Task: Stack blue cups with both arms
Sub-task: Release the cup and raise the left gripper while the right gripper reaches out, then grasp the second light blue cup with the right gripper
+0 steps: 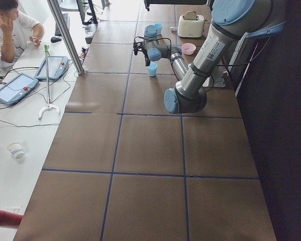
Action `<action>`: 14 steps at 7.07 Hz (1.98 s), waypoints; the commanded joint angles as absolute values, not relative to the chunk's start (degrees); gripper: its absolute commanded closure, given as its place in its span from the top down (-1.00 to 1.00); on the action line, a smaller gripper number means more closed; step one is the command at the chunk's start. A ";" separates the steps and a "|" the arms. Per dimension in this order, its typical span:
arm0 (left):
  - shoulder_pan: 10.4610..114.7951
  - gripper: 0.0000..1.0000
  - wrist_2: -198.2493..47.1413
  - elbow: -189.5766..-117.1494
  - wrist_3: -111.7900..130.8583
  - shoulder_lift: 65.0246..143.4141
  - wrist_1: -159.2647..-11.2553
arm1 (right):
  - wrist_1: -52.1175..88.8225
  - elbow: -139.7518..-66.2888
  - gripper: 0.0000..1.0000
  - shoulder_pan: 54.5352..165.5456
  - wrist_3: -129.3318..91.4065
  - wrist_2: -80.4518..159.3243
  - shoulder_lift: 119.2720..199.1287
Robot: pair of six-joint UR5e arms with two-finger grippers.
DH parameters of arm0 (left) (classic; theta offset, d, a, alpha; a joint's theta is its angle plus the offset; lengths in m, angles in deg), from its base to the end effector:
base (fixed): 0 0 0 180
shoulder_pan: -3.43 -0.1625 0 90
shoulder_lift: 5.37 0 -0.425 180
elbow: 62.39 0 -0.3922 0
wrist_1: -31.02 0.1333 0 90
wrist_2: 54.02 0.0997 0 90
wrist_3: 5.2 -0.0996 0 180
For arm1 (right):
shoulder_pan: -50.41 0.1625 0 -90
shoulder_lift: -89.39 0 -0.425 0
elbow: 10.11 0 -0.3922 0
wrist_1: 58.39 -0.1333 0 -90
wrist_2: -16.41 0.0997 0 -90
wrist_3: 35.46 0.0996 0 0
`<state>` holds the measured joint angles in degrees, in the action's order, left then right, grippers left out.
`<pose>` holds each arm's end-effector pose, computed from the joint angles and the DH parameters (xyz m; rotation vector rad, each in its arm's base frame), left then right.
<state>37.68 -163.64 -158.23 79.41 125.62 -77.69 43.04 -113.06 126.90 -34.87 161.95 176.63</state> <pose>0.5007 -0.4617 0.1454 0.0979 1.1696 -0.2490 -0.0674 -0.4997 0.5296 -0.0508 -0.9726 -0.2436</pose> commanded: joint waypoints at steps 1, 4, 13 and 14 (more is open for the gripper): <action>43.57 1.00 -166.93 -163.72 79.44 121.72 -77.88 | 42.77 -115.85 0.99 122.32 -25.55 161.09 178.06; 44.39 1.00 -167.66 -163.73 79.53 121.63 -78.05 | 27.55 -115.23 0.91 115.56 -13.70 152.41 184.01; 44.57 1.00 -167.58 -164.08 79.62 121.36 -78.05 | 21.06 -112.33 0.84 108.96 -8.57 149.67 188.18; 44.57 1.00 -167.58 -164.08 79.62 121.36 -78.05 | 21.15 -112.33 0.50 108.07 -8.48 149.22 188.09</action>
